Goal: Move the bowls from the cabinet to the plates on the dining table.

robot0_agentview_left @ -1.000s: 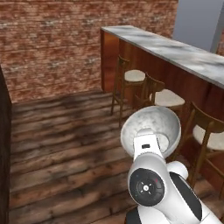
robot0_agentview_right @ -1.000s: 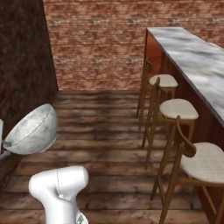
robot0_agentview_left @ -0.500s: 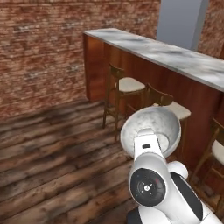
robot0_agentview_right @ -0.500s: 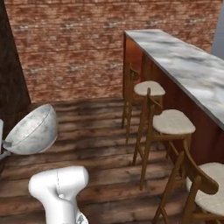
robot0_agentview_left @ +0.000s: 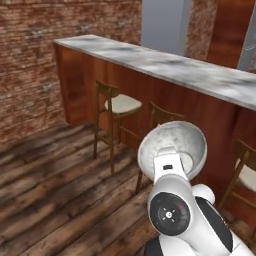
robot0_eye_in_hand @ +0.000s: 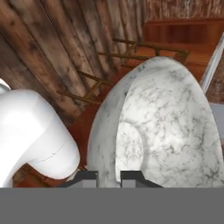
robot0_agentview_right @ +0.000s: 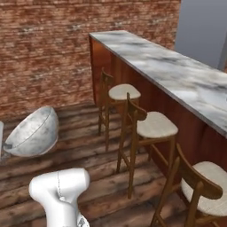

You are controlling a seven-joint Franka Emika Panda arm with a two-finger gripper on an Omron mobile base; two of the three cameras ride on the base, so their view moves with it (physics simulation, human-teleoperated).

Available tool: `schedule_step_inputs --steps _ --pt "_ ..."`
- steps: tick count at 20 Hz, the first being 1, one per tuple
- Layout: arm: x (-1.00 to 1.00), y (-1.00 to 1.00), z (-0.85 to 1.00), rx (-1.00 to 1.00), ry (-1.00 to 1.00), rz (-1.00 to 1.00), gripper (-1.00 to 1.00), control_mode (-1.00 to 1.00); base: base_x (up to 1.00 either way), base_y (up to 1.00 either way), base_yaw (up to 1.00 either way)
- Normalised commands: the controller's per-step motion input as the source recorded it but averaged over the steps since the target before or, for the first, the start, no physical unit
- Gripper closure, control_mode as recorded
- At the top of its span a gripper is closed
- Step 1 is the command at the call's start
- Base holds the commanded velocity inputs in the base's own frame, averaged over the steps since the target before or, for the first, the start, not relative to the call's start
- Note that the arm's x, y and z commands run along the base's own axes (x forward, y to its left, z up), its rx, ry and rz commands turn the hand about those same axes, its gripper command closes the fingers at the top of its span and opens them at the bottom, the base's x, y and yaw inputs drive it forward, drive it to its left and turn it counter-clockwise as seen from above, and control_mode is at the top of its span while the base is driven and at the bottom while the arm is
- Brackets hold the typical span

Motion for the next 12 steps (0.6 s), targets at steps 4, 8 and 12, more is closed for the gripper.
schedule_step_inputs --steps 4,8,12 --pt "0.00 0.00 0.00 0.00 0.00 0.00 1.00 1.00 0.00 0.07 -0.46" --pt "0.00 0.00 0.00 0.00 0.00 0.00 1.00 1.00 0.00 0.00 -0.44" --pt "0.00 0.00 0.00 0.00 0.00 0.00 1.00 1.00 0.10 0.00 -0.40"
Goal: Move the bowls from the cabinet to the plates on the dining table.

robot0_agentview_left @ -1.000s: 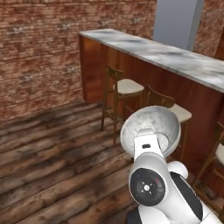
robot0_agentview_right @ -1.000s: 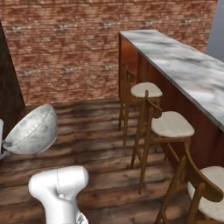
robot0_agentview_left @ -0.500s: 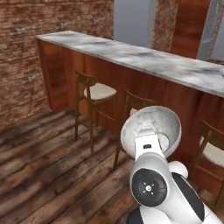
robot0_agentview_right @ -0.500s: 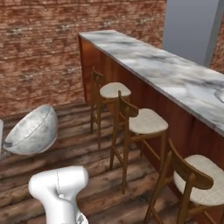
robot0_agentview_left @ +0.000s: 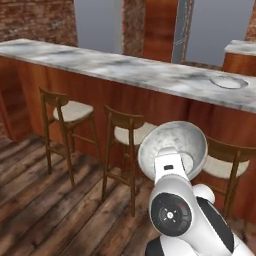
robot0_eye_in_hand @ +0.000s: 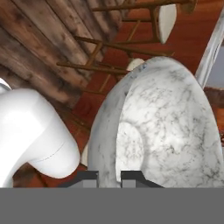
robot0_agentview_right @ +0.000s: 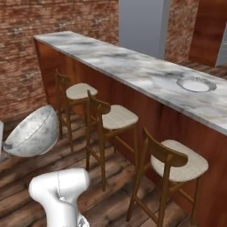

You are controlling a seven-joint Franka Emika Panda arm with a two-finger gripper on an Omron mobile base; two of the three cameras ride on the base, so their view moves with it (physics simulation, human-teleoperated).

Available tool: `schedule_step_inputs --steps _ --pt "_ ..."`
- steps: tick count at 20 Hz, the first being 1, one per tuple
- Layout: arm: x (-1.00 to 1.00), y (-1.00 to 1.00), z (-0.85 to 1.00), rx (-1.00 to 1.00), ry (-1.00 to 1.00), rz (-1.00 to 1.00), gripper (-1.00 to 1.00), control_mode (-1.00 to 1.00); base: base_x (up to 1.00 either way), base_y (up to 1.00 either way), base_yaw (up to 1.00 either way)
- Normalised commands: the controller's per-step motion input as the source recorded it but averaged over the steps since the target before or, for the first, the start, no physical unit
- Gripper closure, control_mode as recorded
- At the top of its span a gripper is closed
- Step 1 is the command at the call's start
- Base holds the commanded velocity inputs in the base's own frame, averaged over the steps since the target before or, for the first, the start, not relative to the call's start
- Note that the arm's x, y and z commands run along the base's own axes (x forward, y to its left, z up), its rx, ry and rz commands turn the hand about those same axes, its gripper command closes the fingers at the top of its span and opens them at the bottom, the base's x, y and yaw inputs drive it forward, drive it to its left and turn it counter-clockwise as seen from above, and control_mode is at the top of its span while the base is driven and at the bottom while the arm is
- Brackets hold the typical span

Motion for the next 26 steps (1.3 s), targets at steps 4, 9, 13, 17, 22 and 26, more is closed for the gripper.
schedule_step_inputs --steps 4,9,13,17,22,26 --pt "0.00 0.00 0.00 0.00 0.00 0.00 1.00 1.00 0.41 0.08 -0.35" --pt "0.00 0.00 0.00 0.00 0.00 0.00 1.00 1.00 0.64 0.23 -0.30" --pt "0.00 0.00 0.00 0.00 0.00 0.00 1.00 1.00 0.66 0.48 -0.24" --pt "0.00 0.00 0.00 0.00 0.00 0.00 1.00 1.00 0.59 0.49 -0.22" --pt "0.00 0.00 0.00 0.00 0.00 0.00 1.00 1.00 0.52 0.27 -0.24" --pt "0.00 0.00 0.00 0.00 0.00 0.00 1.00 1.00 0.49 0.13 -0.26"
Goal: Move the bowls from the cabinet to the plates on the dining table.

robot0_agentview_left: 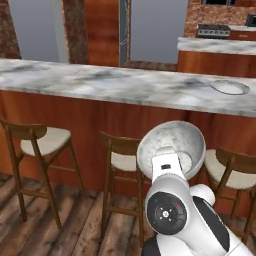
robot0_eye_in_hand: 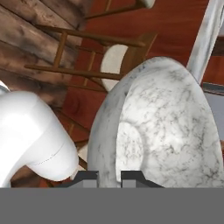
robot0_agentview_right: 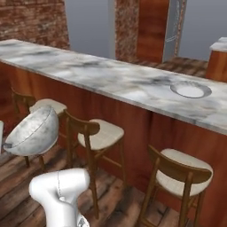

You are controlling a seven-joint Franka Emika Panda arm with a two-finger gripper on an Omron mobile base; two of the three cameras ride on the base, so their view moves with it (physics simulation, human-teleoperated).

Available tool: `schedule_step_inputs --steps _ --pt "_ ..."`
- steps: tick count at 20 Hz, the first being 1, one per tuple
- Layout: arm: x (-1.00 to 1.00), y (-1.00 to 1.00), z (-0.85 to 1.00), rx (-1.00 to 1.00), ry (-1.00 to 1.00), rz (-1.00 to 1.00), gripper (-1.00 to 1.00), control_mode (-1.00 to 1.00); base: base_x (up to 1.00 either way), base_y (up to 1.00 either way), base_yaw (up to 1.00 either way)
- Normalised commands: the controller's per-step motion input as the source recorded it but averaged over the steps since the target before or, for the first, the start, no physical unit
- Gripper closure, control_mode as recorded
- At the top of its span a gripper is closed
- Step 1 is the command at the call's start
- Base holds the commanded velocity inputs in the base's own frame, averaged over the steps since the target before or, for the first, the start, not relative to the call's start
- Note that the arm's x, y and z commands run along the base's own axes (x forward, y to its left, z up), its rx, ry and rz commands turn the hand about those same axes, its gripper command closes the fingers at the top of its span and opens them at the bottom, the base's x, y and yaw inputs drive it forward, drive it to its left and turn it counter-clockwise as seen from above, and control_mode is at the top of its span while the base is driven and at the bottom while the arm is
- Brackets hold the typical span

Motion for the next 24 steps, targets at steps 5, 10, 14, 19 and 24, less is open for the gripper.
schedule_step_inputs --steps 5,10,14,19,24 --pt "0.00 0.00 0.00 0.00 0.00 0.00 1.00 1.00 0.41 0.01 -0.25" --pt "0.00 0.00 0.00 0.00 0.00 0.00 1.00 1.00 0.45 0.00 -0.27" --pt "0.00 0.00 0.00 0.00 0.00 0.00 1.00 1.00 0.40 0.00 -0.28" --pt "0.00 0.00 0.00 0.00 0.00 0.00 1.00 1.00 0.22 0.00 -0.33" --pt "0.00 0.00 0.00 0.00 0.00 0.00 1.00 1.00 0.07 0.20 -0.35"
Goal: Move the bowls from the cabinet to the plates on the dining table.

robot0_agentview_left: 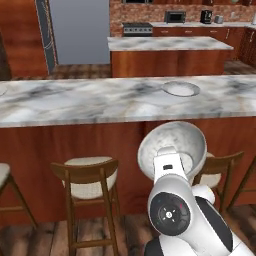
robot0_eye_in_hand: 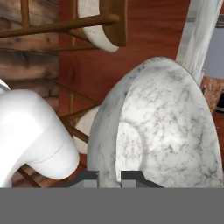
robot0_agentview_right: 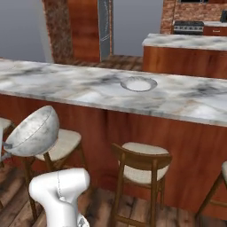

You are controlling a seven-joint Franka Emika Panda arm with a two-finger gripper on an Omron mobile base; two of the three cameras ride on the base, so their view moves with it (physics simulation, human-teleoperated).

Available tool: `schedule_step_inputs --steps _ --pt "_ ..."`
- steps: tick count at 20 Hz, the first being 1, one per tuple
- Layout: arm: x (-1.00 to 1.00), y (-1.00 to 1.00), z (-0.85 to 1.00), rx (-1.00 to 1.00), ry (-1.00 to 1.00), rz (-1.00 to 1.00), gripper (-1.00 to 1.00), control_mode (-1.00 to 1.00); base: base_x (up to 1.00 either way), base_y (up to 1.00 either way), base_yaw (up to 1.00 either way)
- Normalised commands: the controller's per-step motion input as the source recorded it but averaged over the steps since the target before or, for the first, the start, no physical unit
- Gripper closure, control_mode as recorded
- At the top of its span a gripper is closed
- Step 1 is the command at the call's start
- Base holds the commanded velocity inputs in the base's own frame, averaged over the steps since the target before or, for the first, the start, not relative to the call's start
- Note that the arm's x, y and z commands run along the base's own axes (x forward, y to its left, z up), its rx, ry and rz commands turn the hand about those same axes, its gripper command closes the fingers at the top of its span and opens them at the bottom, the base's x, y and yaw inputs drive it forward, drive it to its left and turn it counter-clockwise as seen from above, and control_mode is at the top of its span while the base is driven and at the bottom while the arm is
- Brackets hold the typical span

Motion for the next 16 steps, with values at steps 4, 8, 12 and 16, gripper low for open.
schedule_step_inputs --steps 4,8,12,16 --pt "0.00 0.00 0.00 0.00 0.00 0.00 1.00 1.00 0.00 0.22 -0.30" --pt "0.00 0.00 0.00 0.00 0.00 0.00 1.00 1.00 0.00 0.16 -0.31" --pt "0.00 0.00 0.00 0.00 0.00 0.00 1.00 1.00 0.00 0.18 -0.29" --pt "0.00 0.00 0.00 0.00 0.00 0.00 1.00 1.00 0.00 0.12 -0.28"
